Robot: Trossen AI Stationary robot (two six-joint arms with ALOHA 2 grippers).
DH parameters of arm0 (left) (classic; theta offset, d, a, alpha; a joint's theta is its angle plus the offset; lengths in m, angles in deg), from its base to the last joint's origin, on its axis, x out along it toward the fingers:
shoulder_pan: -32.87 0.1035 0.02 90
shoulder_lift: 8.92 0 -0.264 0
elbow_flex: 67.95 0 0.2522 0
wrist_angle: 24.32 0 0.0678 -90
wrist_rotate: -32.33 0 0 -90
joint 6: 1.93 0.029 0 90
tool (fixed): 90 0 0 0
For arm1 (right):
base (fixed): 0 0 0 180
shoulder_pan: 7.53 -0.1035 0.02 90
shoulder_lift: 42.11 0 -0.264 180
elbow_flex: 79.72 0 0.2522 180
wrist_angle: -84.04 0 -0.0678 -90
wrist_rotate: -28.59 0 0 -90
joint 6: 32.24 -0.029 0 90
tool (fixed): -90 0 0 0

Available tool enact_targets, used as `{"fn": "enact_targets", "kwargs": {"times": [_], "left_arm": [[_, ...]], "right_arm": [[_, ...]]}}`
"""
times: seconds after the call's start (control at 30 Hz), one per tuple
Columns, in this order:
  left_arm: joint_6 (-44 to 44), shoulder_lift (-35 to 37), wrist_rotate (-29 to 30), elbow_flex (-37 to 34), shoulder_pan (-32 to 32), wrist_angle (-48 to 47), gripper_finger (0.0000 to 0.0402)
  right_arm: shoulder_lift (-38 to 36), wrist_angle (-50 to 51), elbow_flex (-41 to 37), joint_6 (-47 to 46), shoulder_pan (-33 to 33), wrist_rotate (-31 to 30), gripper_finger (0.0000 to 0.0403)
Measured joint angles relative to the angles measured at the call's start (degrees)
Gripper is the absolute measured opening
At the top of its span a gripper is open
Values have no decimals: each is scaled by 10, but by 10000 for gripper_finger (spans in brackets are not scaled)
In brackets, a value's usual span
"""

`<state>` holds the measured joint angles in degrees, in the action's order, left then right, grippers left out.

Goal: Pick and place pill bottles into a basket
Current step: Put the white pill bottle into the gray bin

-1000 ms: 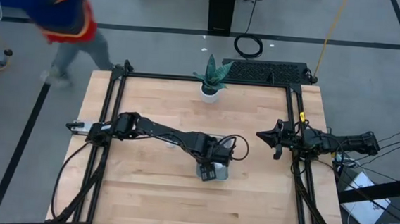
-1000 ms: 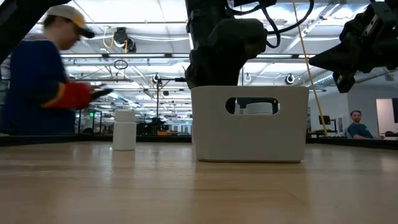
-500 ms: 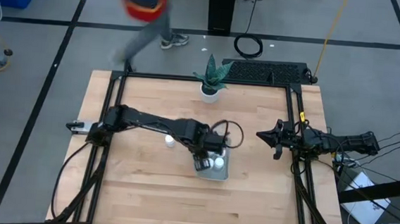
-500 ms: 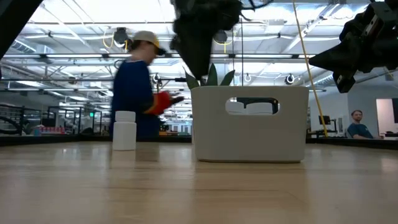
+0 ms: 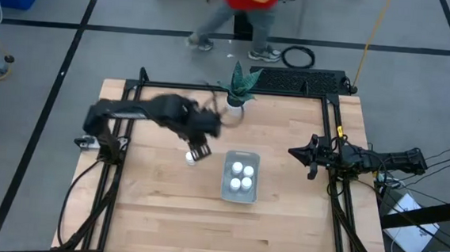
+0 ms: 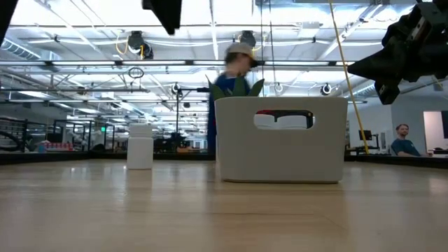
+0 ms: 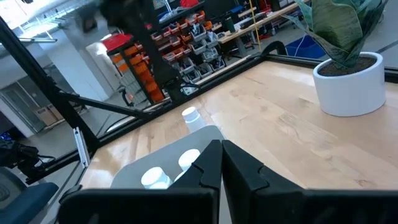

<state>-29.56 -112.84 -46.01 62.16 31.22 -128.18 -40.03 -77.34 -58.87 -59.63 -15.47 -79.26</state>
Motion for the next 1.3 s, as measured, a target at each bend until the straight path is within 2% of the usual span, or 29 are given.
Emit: {"fn": "enact_targets", "kwargs": {"times": [0.17, 0.3, 0.67, 0.8, 0.9, 1.2, 1.3], "left_arm": [[-36, 85, -45, -11, 49, 0, 156], [-44, 142, -72, -14, 82, 0, 182], [-57, 245, -59, -14, 114, 0, 326], [-44, 248, -60, -14, 120, 1, 364], [-31, 238, -60, -14, 121, 1, 378], [26, 169, -60, -17, 121, 2, 381], [42, 148, -67, -50, 121, 2, 381]], "right_arm": [[2, 1, 0, 0, 0, 0, 4], [2, 1, 0, 0, 0, 0, 4], [2, 1, 0, 0, 0, 0, 4], [2, 1, 0, 0, 0, 0, 4], [2, 1, 0, 0, 0, 0, 4], [2, 1, 0, 0, 0, 0, 4], [2, 1, 0, 0, 0, 0, 4]]}}
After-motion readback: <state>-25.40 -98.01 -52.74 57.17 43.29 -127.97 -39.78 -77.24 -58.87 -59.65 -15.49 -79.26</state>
